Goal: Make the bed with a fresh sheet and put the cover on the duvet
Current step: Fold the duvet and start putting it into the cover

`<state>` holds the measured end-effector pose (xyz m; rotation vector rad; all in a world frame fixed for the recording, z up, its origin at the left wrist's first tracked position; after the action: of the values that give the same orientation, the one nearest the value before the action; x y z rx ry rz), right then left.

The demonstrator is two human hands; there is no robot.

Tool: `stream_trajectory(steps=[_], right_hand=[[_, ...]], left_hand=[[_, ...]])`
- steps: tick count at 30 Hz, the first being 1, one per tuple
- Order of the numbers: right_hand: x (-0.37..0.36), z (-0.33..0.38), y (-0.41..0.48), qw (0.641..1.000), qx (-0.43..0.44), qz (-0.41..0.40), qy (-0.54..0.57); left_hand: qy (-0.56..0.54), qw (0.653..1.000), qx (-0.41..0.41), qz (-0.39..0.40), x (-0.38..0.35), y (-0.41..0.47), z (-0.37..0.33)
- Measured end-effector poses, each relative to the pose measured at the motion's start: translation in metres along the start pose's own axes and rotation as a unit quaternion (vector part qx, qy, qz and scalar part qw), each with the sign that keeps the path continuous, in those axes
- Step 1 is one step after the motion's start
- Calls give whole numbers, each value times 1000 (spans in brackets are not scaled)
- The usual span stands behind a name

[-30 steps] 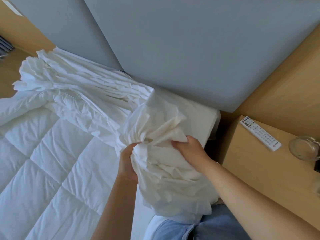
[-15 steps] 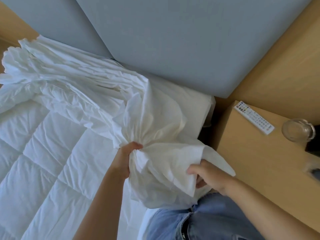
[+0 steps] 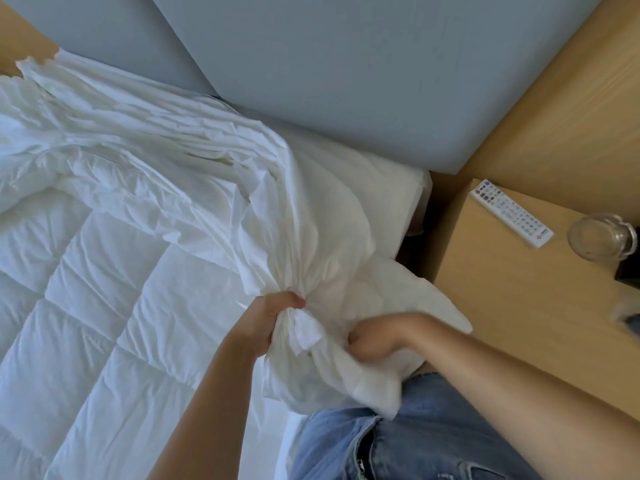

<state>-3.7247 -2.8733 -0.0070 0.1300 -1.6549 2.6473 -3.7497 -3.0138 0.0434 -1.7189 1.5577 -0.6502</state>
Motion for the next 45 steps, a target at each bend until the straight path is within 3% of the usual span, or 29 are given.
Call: stream_trajectory(steps=[2,3,5,7,8,9,12,14,17,19,21,23,25,27,29,34,38,40,43,45], right_hand=[[-32,-8,10,993,-21,42,110],[-29,-13,13,985,-26,15,171],[15,-39,11,958,-80,-172,214],[73,-64,-11,881,-129,-408,203],[92,-67,-15,854,-113,-451,235],[102,-64,-9,845,-81,-432,304],[103,-33,18,810,11,-236,536],[131,-24,16,774,57,-295,557],[186,-42,-28,641,43,-464,610],[208,-45,-48,591,79,-442,670],[201,-28,-50,574,152,-302,746],[163,0,-44,582,165,-145,783],[110,21,-35,649,94,-82,750],[88,26,-33,746,55,-127,651],[89,26,-41,791,80,-194,574],[96,22,-77,749,102,-302,581],[90,11,-74,700,64,-285,651],[86,10,-69,724,32,-285,628],[78,23,-62,764,21,-215,609],[81,25,-63,776,27,-226,589]], left_hand=[[8,1000,10,-4,-1,-2,5],[7,1000,13,-6,-1,-3,7],[-3,1000,16,-5,0,-3,8],[-5,1000,19,2,3,-4,7],[-2,1000,20,8,3,-4,5],[2,1000,21,15,3,-3,4],[9,999,30,22,3,-3,4],[11,999,33,22,6,-4,4],[2,999,39,26,8,-4,3],[-9,999,38,35,3,-3,-2],[-37,998,24,41,-5,-1,-12],[-84,996,-7,38,-9,4,-21],[-100,993,-22,56,-17,5,-27],[-75,994,-14,79,-28,5,-28],[-57,995,-7,82,-39,5,-27],[-87,994,-7,62,-48,6,-23],[-120,992,-13,45,-43,7,-22],[-120,992,-13,45,-42,5,-20],[-137,989,-13,62,-41,3,-16],[-141,987,-16,74,-40,1,-17]])
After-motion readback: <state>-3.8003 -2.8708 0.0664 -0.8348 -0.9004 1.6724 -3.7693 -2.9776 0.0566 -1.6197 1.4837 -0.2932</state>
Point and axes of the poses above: each hand's wrist, its own y-axis towards the middle knuckle, its own x-axis out of the back of the hand, z = x × y, the point moved 9 cm from there along y, towards the middle knuckle, and after that the axes turned 5 degrees about -x, right-handed, at the moved point
